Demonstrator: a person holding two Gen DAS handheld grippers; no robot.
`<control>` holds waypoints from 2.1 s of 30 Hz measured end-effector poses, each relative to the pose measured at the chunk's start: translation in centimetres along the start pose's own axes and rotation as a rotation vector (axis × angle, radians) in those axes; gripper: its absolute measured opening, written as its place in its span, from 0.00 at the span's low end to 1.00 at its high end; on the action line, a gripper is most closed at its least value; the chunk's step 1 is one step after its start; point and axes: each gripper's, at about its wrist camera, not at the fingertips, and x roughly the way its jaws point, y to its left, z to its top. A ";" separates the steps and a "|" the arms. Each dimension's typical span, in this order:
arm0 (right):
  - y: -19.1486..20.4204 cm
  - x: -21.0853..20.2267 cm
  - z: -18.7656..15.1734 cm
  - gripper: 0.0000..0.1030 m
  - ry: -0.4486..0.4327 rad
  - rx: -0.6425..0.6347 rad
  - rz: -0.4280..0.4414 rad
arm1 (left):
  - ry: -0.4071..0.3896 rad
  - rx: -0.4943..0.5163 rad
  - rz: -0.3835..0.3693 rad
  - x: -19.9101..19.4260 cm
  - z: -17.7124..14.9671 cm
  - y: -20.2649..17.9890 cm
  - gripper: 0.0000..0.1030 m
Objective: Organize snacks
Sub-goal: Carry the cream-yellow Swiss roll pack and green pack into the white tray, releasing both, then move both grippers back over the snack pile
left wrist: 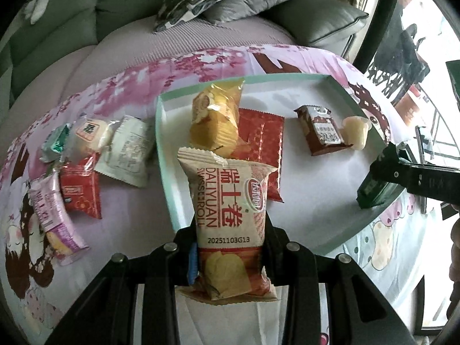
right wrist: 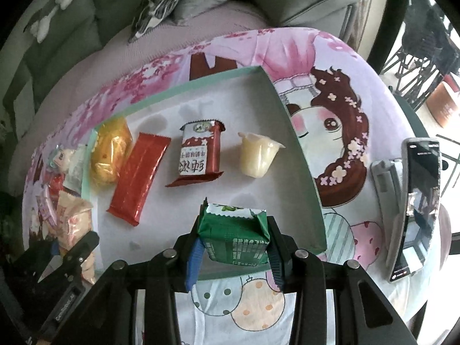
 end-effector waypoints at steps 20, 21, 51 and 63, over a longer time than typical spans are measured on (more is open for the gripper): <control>0.7 4.6 2.0 0.41 0.079 -0.034 -0.037 | 0.056 0.014 -0.021 4.5 1.2 -0.6 0.36; 0.7 4.7 2.0 0.41 0.080 -0.035 -0.038 | 0.056 0.017 -0.023 4.5 1.1 -0.6 0.36; 1.7 2.7 0.2 1.00 -0.009 -0.012 -0.010 | -0.030 -0.025 -0.041 0.7 0.5 1.0 1.00; 5.7 -0.6 1.2 1.00 -0.137 0.002 -0.032 | -0.145 -0.194 0.075 -2.9 1.6 8.8 1.00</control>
